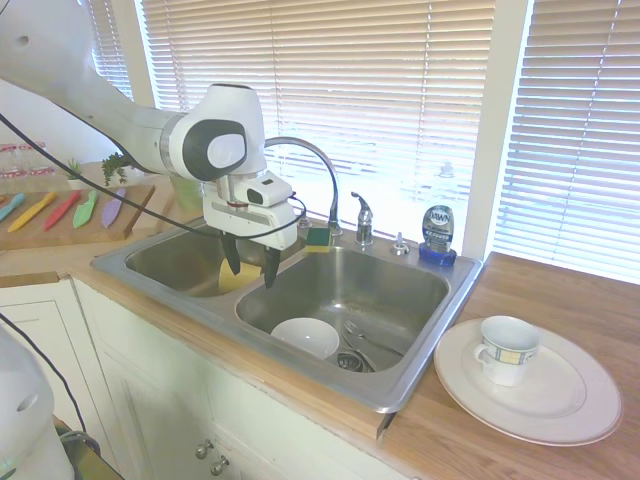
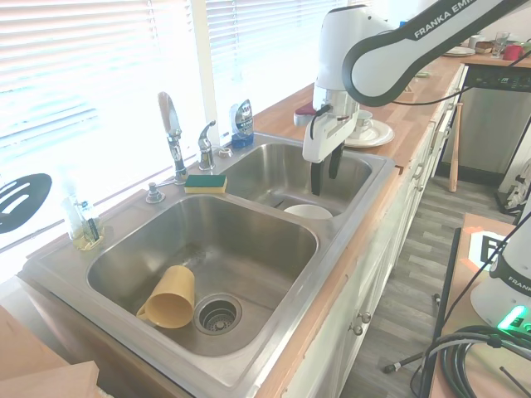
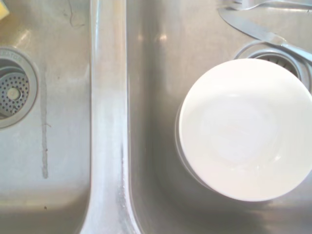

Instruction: Turn off the faucet

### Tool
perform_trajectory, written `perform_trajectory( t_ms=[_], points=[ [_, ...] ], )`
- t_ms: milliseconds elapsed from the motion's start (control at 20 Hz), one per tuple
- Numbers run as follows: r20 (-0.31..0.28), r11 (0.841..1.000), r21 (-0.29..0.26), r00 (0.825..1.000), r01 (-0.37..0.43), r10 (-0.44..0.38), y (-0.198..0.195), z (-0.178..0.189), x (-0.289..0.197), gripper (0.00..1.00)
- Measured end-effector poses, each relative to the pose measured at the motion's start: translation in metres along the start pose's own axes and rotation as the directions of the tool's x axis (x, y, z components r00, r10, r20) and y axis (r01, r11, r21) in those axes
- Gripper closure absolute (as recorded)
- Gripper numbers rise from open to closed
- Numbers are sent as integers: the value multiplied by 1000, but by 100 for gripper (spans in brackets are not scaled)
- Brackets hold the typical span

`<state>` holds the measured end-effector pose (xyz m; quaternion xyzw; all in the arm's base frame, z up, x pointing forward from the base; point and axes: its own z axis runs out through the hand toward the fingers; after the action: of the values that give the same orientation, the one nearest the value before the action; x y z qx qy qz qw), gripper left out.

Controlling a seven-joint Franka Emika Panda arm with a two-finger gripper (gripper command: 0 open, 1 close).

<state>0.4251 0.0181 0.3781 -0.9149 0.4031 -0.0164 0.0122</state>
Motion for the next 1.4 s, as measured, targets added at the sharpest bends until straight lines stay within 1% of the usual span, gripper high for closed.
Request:
perform_trajectory(
  t_ms=[150, 200, 450, 1400],
  points=[
    [-5, 1000, -4, 1000, 5, -5, 0, 0, 0, 0],
    [-10, 1000, -5, 1000, 8, -8, 0, 0, 1, 100],
    [-18, 1000, 3, 1000, 2, -2, 3, -1, 5, 100],
    [-25, 1000, -3, 1000, -4, 4, 9, 2, 9, 100]
  ],
)
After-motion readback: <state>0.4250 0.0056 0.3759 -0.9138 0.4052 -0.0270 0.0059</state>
